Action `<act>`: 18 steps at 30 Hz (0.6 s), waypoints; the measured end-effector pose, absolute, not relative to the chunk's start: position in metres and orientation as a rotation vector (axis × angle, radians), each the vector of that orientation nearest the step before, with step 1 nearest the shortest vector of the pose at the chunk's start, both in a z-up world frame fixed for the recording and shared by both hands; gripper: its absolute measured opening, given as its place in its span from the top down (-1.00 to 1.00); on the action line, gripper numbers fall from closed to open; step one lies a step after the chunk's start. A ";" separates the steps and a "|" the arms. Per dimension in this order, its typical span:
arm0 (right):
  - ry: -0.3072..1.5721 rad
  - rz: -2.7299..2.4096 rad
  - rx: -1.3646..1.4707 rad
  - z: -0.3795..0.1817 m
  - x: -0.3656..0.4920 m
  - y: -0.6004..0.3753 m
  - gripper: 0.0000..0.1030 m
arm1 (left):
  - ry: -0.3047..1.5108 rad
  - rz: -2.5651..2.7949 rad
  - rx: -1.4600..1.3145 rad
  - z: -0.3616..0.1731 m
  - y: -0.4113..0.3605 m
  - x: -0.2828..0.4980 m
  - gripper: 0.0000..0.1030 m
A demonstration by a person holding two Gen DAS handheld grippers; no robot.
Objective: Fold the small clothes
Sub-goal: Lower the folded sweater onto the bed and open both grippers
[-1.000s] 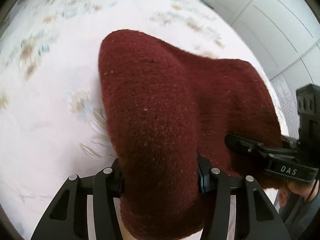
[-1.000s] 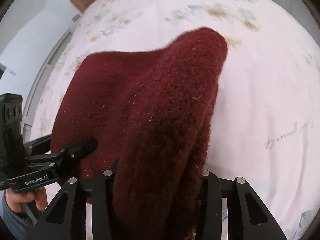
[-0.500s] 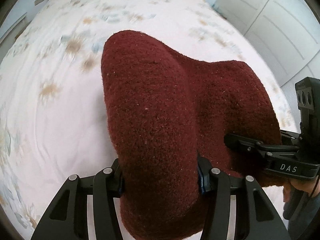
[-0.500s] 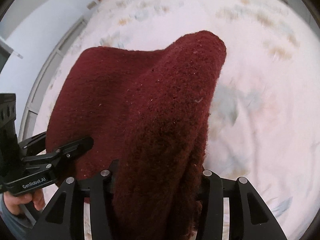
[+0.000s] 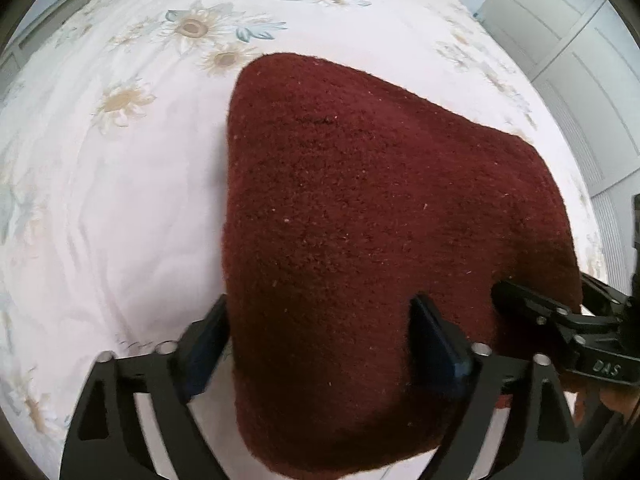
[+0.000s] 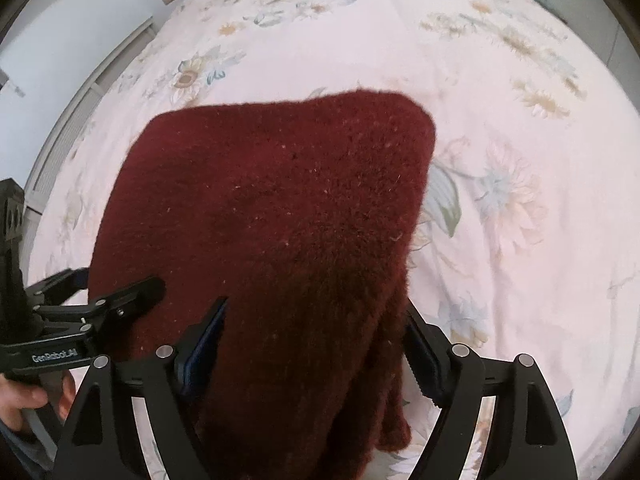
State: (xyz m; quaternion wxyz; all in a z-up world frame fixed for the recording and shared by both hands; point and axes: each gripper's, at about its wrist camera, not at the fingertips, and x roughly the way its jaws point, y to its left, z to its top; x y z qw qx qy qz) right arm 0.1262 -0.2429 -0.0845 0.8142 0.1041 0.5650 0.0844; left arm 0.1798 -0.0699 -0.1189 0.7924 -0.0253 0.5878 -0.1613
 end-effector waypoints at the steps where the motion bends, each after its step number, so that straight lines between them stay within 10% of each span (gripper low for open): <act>1: 1.196 0.171 0.211 -0.078 0.120 -0.244 -0.63 | 1.264 -0.354 -0.059 -0.115 -0.068 0.178 -0.91; 5: 1.142 0.147 0.179 -0.057 0.108 -0.249 -1.00 | 1.235 -0.349 -0.078 -0.089 -0.064 0.167 -0.98; 18: 1.070 0.070 0.093 -0.070 0.093 -0.251 -0.99 | 1.149 -0.230 0.083 -0.092 -0.058 0.160 -0.99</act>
